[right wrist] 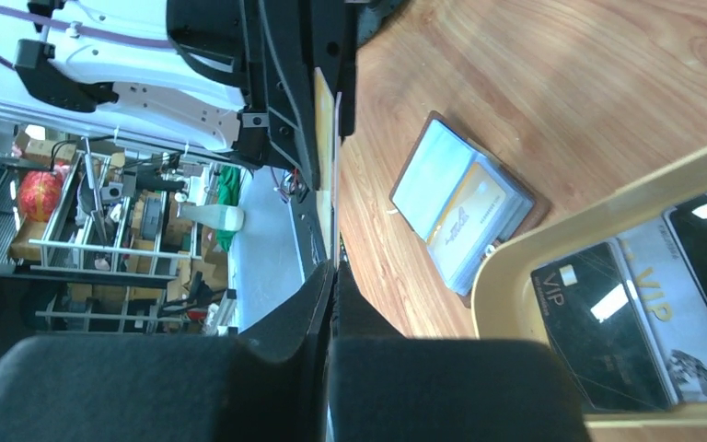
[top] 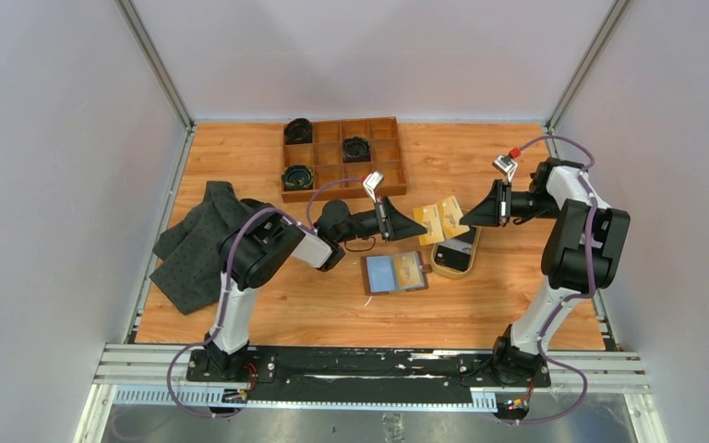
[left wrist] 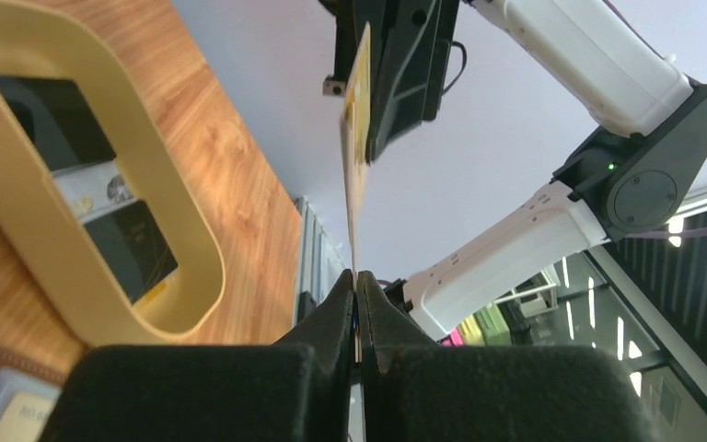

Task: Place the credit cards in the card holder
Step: Place the credit card in the storage box.

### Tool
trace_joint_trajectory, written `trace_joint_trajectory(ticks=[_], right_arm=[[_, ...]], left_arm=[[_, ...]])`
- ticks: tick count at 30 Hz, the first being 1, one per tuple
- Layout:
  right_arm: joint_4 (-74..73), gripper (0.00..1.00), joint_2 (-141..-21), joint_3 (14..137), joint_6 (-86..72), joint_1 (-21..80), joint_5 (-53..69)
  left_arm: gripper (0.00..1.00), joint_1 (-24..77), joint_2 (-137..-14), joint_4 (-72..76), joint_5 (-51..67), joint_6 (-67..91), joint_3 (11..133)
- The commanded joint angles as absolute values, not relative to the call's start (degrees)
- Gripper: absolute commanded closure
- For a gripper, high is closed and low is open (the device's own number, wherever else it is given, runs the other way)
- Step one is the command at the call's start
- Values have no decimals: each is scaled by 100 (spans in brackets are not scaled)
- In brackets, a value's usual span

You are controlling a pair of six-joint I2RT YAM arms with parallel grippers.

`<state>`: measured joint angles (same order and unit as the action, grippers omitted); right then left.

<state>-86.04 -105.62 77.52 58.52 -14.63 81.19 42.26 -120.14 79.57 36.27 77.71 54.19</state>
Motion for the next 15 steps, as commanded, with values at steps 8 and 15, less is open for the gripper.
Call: trace_joint_trajectory(ticks=[8, 15], right_arm=[[-5260, 100, -9400, 6927, 2761, -1666, 6001], [-4387, 100, -9020, 6379, 1994, -1517, 4612]], left_arm=[[100, 4034, -9745, 6393, 3761, 6044, 3728], [100, 4034, -7438, 3765, 2857, 4296, 2894]])
